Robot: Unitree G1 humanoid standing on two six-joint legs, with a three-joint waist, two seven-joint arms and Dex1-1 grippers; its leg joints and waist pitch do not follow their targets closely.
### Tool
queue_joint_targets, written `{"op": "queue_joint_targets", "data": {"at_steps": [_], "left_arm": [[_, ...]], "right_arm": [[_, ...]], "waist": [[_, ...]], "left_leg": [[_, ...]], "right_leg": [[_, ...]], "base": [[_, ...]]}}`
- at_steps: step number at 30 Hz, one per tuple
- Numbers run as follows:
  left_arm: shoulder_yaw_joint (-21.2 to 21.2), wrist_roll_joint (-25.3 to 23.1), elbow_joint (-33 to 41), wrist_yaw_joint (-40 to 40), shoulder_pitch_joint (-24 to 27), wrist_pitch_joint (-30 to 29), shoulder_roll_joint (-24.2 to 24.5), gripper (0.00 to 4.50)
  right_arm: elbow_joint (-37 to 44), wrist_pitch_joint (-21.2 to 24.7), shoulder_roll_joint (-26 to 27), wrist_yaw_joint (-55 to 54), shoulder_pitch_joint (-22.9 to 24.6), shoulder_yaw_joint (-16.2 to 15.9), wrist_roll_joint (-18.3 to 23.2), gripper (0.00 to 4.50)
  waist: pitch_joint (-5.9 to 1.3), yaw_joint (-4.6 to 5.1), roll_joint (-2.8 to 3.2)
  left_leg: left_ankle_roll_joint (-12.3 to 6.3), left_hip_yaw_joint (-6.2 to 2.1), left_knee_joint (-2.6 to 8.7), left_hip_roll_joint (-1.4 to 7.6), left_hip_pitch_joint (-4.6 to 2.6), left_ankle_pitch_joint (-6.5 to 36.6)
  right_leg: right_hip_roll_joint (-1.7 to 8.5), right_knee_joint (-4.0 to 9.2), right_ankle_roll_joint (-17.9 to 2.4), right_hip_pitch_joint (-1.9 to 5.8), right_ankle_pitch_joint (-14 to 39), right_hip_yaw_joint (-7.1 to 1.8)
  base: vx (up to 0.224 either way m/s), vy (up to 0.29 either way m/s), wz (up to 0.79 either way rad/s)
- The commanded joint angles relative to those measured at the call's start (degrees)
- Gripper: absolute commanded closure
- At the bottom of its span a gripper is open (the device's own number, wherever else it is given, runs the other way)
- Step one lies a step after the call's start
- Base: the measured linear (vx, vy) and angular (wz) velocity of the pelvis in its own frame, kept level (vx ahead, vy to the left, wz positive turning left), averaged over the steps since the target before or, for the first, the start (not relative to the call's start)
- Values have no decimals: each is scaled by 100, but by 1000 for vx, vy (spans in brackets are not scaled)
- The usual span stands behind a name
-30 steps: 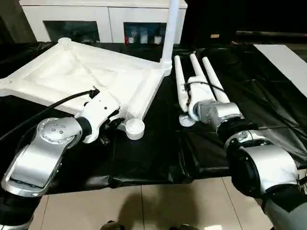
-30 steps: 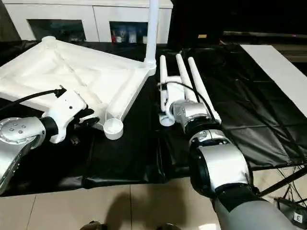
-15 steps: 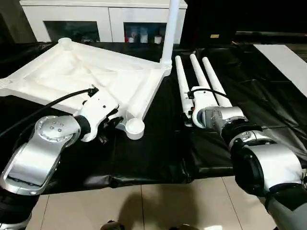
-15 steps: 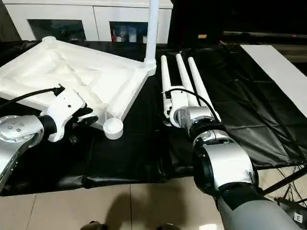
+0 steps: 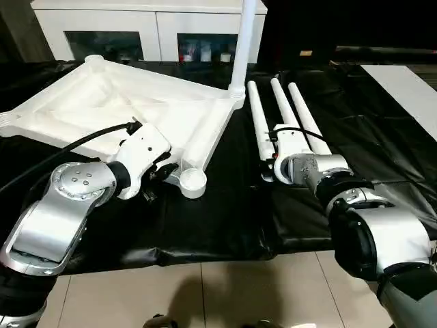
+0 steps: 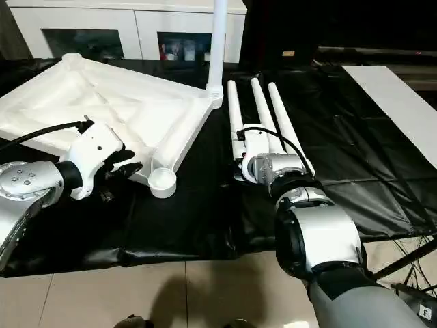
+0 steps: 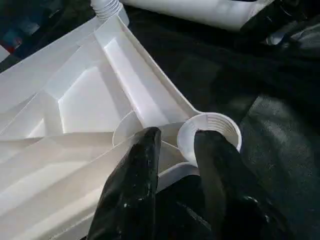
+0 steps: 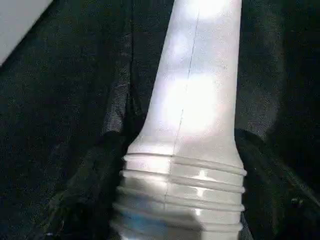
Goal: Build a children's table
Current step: Pick table leg
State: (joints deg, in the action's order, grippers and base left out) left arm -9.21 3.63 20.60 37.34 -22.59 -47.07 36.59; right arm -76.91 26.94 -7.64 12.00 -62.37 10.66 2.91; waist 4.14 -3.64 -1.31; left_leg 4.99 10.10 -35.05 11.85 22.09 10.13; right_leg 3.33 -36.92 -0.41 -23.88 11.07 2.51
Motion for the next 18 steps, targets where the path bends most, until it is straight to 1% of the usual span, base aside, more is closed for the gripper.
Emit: {"op": "queue_joint_targets", "data": {"at_steps": [1, 2, 3, 4, 5, 6, 7, 8, 9, 10, 11, 12, 13, 14, 15, 16, 17, 18], "left_arm": [[-35, -6, -68, -22, -108, 93, -52, 309], [-44, -24, -95, -51, -114, 124, -75, 309], [-35, -42, -180, -141, -143, 211, -172, 309], [-12, -44, -250, -221, -169, 280, -261, 309], [-9, -44, -258, -230, -172, 287, -271, 309], [14, -89, -408, -399, -240, 363, -414, 309], [31, -116, -497, -488, -285, 417, -487, 309], [50, -141, -582, -570, -325, 474, -555, 309], [84, -158, -645, -655, -358, 495, -617, 309], [118, -166, -698, -729, -389, 502, -675, 309], [151, -167, -710, -782, -399, 503, -716, 309], [215, -166, -786, -910, -455, 566, -834, 309], [269, -170, -884, -1059, -525, 646, -978, 309], [303, -175, -949, -1163, -568, 711, -1078, 309], [404, -110, -1065, -1332, -672, 789, -1308, 309], [641, 175, -1190, -1506, -831, 793, -1756, 309], [694, 247, -1209, -1532, -862, 783, -1849, 274], [1038, 685, -1271, -1652, -989, 719, -2332, 274]], "right_arm": [[102, -234, -47, -124, 101, 44, 89, 167], [149, -398, -37, -144, 128, 47, 86, 167], [291, -818, 7, -76, 204, 101, 132, 168], [408, -1067, 45, -28, 275, 179, 203, 168], [421, -1094, 50, -24, 283, 188, 212, 168], [615, -1466, 120, 165, 440, 181, 244, 168], [754, -1662, 142, 175, 543, 124, 208, 169], [887, -1854, 165, 177, 644, 69, 162, 170], [997, -1930, 186, 184, 721, 61, 161, 170], [1086, -1963, 203, 213, 785, 55, 165, 171], [1168, -1998, 218, 240, 845, 53, 176, 171], [1377, -2171, 243, 227, 978, 59, 196, 171], [1613, -2284, 275, 197, 1142, 75, 228, 171], [1768, -2386, 297, 173, 1262, 81, 258, 171], [2082, -2654, 316, 54, 1500, 75, 242, 172], [2621, -3046, 371, -103, 1903, 109, 242, 172], [2733, -3131, 385, -138, 1982, 122, 245, 173], [3291, -3298, 444, -190, 2344, 114, 234, 173]], "waist": [[-450, -11, 129], [-450, -4, 121], [-448, -7, 123], [-447, -9, 136], [-455, -3, 130], [-463, 3, 144], [-458, 8, 130], [-471, 7, 152], [-479, 2, 165], [-483, 9, 151], [-484, 11, 155], [-490, 4, 146], [-499, -3, 153], [-498, -10, 147], [-496, -14, 104], [-517, -35, 118], [-495, -29, 99], [-517, -90, 77]], "left_leg": [[305, 6, 375, 74, -113, 1074], [329, 3, 375, 73, -119, 1162], [332, 2, 378, 74, -113, 1191], [342, 5, 374, 79, -129, 1288], [333, 2, 370, 76, -122, 1279], [298, -6, 378, 74, -99, 1183], [285, -2, 371, 72, -100, 1205], [255, -4, 365, 67, -100, 1143], [242, -14, 362, 67, -97, 1081], [222, -16, 361, 69, -98, 1065], [203, -16, 363, 66, -98, 1055], [172, -13, 362, 68, -92, 997], [162, -13, 353, 66, -97, 947], [128, -10, 354, 66, -97, 905], [106, -1, 358, 63, -83, 847], [96, -15, 353, 70, -92, 795], [80, 8, 359, 62, -71, 758], [74, -6, 355, 66, -78, 731]], "right_leg": [[353, 352, -1373, 299, 538, -213], [351, 363, -1343, 293, 654, -212], [358, 371, -1325, 293, 693, -213], [365, 394, -1295, 277, 780, -217], [363, 386, -1286, 290, 761, -218], [351, 376, -1286, 304, 643, -208], [342, 382, -1280, 296, 644, -210], [344, 381, -1290, 306, 565, -209], [346, 364, -1308, 316, 498, -206], [341, 366, -1327, 318, 463, -202], [332, 363, -1336, 326, 437, -201], [333, 361, -1341, 338, 355, -203], [331, 358, -1340, 334, 296, -204], [324, 358, -1345, 333, 215, -204], [320, 367, -1326, 345, 160, -208], [335, 341, -1339, 347, 116, -201], [328, 370, -1318, 353, 90, -217], [336, 350, -1293, 367, 13, -214]], "base": [[0, 0, 0], [0, 0, 0], [0, 0, 0], [0, 0, 0], [0, 0, 0], [0, 0, 0], [0, 0, 0], [0, 0, 0], [0, 0, 0], [0, 0, 0], [0, 0, 0], [0, 0, 0], [0, 0, 0], [0, 0, 0], [0, 0, 0], [0, 0, 0], [0, 0, 0], [0, 0, 0]]}}
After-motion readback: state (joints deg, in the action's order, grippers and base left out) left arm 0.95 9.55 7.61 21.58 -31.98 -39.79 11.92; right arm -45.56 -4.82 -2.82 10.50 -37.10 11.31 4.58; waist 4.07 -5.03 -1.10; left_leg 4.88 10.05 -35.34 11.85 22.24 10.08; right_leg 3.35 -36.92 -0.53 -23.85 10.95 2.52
